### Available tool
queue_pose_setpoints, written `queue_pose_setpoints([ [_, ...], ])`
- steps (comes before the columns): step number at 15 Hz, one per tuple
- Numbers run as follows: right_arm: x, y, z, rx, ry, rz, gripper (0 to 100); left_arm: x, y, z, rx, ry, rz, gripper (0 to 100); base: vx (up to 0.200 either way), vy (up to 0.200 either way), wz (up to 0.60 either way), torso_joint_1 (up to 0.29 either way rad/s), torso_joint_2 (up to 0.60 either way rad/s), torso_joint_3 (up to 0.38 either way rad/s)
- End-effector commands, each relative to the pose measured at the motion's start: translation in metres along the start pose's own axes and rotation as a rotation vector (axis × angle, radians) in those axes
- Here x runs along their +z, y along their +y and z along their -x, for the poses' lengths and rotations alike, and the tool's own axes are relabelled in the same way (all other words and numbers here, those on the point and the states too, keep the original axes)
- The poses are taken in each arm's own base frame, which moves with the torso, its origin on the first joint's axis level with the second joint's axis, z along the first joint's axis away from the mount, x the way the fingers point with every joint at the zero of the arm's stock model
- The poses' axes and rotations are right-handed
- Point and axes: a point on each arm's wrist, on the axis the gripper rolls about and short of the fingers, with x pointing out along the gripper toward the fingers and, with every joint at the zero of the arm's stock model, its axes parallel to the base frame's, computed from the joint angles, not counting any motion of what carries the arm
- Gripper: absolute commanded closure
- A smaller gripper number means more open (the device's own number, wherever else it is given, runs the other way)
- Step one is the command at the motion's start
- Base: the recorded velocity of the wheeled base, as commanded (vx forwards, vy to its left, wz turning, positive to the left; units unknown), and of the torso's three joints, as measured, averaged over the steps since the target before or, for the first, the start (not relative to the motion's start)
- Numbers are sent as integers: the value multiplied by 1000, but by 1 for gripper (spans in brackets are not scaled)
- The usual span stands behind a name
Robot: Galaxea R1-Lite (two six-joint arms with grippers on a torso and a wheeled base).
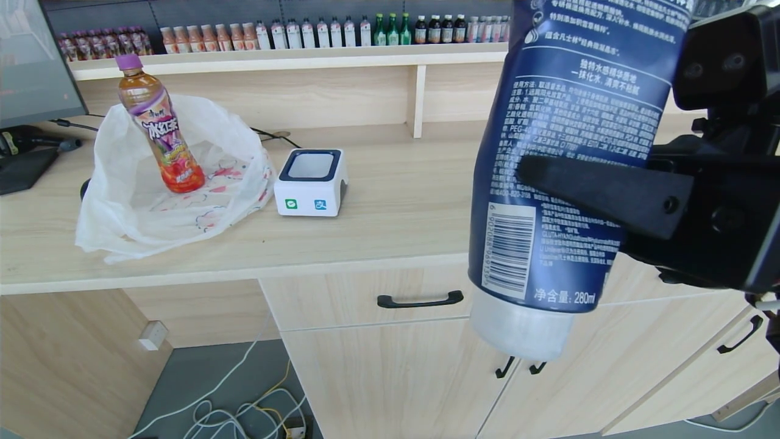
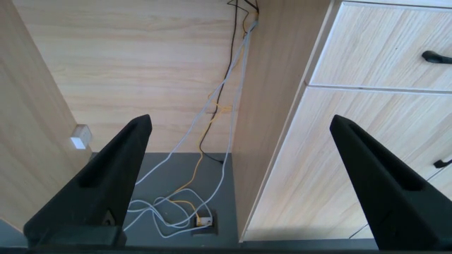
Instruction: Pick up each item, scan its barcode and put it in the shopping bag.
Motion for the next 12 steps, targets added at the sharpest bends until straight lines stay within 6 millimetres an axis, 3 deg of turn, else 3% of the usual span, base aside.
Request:
queue_pose_setpoints([
  [1, -5, 0, 3, -1, 0, 3, 100, 0, 0, 0, 1, 0, 0, 0, 0, 0, 0, 0, 0, 0],
  [4, -16, 0, 8, -9, 4, -4, 100, 0, 0, 0, 1, 0, 0, 0, 0, 0, 0, 0, 0, 0],
  [12, -23, -17, 17, -144, -35, 130, 100, 0, 0, 0, 1, 0, 0, 0, 0, 0, 0, 0, 0, 0],
])
